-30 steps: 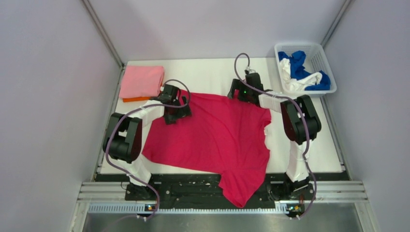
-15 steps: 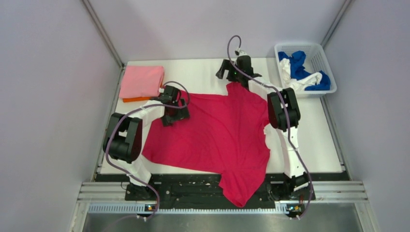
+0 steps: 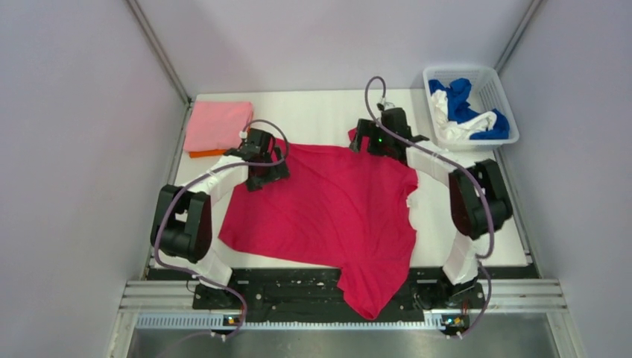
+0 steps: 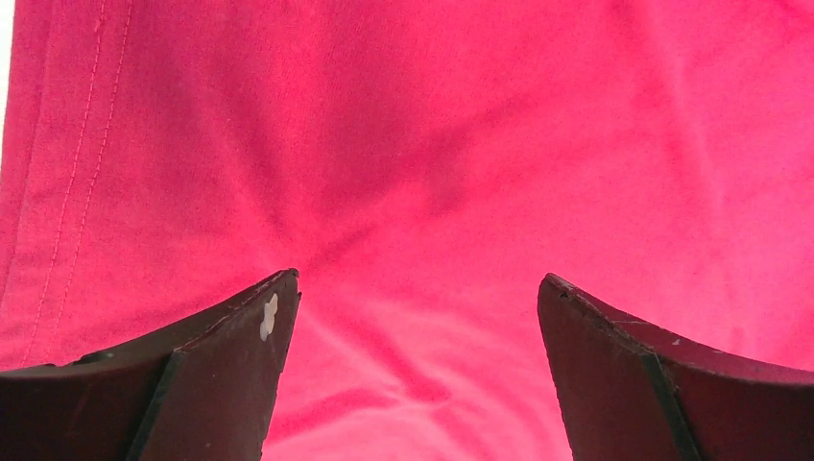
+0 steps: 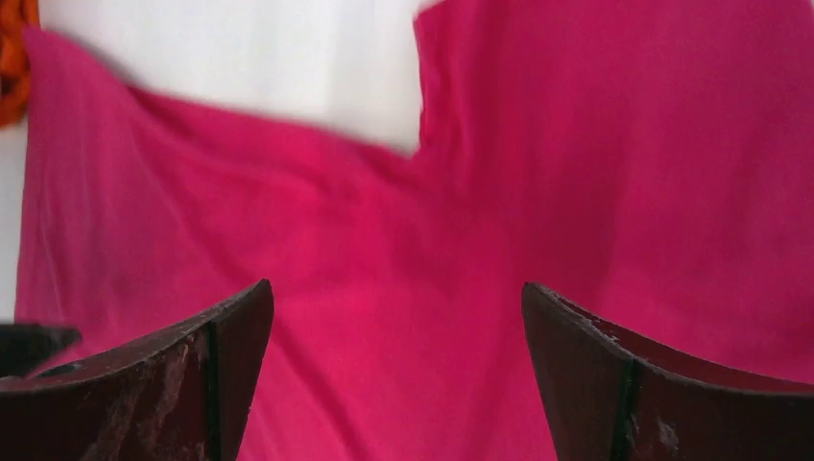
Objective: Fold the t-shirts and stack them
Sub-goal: Flatten out the tshirt
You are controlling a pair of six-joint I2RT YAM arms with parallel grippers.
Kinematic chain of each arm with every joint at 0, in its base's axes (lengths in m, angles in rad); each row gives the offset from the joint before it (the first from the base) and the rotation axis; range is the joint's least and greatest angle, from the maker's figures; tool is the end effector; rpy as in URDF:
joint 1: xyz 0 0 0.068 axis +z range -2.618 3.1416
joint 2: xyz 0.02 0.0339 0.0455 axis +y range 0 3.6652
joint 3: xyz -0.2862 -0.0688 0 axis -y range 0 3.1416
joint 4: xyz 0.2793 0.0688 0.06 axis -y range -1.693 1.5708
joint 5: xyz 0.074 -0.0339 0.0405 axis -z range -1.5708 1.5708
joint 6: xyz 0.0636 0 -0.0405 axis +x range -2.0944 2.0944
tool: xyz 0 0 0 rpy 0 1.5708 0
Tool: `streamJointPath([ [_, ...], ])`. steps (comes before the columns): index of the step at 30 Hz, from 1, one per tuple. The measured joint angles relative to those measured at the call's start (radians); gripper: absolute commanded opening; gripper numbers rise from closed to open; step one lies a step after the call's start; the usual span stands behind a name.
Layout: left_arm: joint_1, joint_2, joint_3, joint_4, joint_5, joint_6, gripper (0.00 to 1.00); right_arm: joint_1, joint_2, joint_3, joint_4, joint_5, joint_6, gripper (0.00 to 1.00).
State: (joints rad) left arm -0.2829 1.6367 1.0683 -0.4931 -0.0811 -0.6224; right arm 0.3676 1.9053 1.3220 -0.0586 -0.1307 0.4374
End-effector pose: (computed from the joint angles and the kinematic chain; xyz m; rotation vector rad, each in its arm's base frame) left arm 0.3601 -0.0993 0.1793 -0.4738 2.5989 -0.2043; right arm 0.4542 0.1838 0.1980 0.0048 2.2704 0.5820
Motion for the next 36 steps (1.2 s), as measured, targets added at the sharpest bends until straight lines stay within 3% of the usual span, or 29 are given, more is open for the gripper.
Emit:
streamJointPath([
  [6, 0.000, -0.024, 0.000, 0.007, 0.017, -0.005, 0.99, 0.042, -0.316, -0.335, -0.080, 0.122, 0.031, 0.99],
  [13, 0.000, -0.024, -0.031, 0.027, 0.039, -0.015, 0.99, 0.036, -0.421, -0.483, -0.175, 0.274, 0.092, 0.99],
  [20, 0.000, -0.024, -0.066, 0.029, 0.040, -0.023, 0.99, 0.035, -0.632, -0.603, -0.213, 0.384, 0.150, 0.99],
  [29, 0.000, -0.052, -0.078, 0.033, 0.040, -0.029, 0.99, 0.035, -0.656, -0.673, -0.188, 0.416, 0.177, 0.99],
  [36, 0.000, -0.052, -0.079, 0.038, 0.040, -0.029, 0.99, 0.034, -0.560, -0.676, -0.046, 0.383, 0.171, 0.99],
])
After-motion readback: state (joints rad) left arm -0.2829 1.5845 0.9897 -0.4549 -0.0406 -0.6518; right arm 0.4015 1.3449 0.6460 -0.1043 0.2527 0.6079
